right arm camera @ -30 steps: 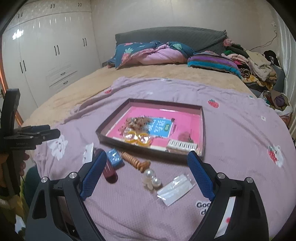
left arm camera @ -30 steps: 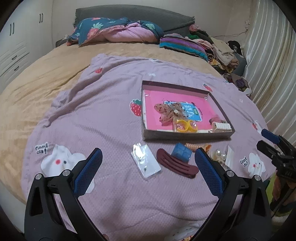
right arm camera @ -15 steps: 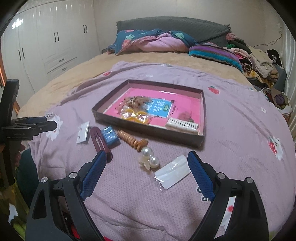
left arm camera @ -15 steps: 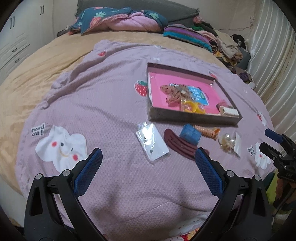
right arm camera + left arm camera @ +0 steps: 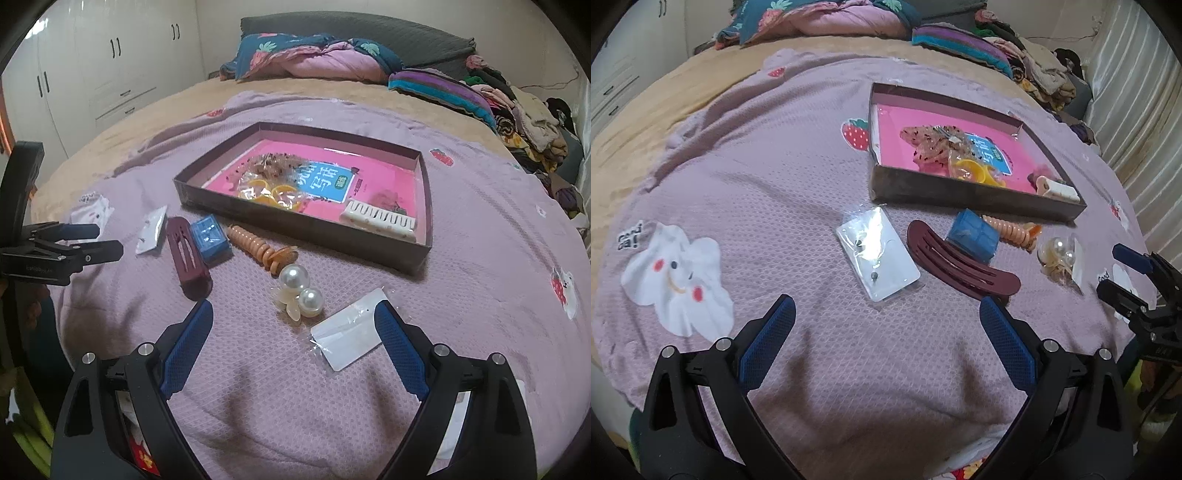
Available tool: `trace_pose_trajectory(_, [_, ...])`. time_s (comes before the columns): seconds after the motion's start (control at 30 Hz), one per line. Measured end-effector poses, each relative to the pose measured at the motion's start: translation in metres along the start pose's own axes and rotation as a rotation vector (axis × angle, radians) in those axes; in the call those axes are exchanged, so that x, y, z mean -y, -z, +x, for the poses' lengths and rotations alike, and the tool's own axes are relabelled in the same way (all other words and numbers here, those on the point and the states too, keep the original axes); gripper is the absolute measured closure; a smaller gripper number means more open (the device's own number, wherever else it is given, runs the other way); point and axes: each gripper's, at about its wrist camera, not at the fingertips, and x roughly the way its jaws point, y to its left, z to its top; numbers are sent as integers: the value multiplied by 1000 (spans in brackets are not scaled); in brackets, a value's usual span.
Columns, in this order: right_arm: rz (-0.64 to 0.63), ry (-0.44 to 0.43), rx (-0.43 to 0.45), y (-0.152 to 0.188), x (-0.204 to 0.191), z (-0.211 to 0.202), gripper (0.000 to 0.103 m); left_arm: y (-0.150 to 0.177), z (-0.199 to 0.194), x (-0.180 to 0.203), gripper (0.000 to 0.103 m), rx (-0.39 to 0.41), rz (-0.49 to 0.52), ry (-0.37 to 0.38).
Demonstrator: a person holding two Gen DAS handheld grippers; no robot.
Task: Organize jewelry
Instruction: 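Grasp the clear earring packet with the left tool while the right tool grasps the pearl earrings, then carry the packet into the box with the left tool while the right tool drops the pearls there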
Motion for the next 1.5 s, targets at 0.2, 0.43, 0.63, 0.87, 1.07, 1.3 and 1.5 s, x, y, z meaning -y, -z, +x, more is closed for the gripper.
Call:
trace_pose_trajectory(0.2, [-13, 4, -26, -2, 2, 16, 15, -7, 21, -2, 23, -29, -23, 14])
trace_pose_trajectory(0.43, [-27, 8, -43, -6, 4, 27, 16, -17, 43, -2, 52, -61, -67, 47])
trace_pose_trajectory(0.63, [-49, 16, -63, -10, 5, 37, 19, -23, 50, 0, 62, -57, -67, 38])
trace_pose_trajectory(0.87, [-91, 10, -109, -16, 1, 57, 43, -27, 44, -3, 65, -44, -62, 36])
trace_pose_trajectory(1.07, [-91, -28, -149, -15, -4, 69, 63, -29, 30, -7, 65, -19, -60, 38])
trace_pose_trajectory(1.3, [-48, -167, -131, -19, -17, 49, 64, -35, 11, -8, 65, 16, -51, 41])
trace_pose_trajectory(1.5, [-46, -227, -79, -31, -31, 25, 64, -42, -8, -6, 65, 60, -54, 50])
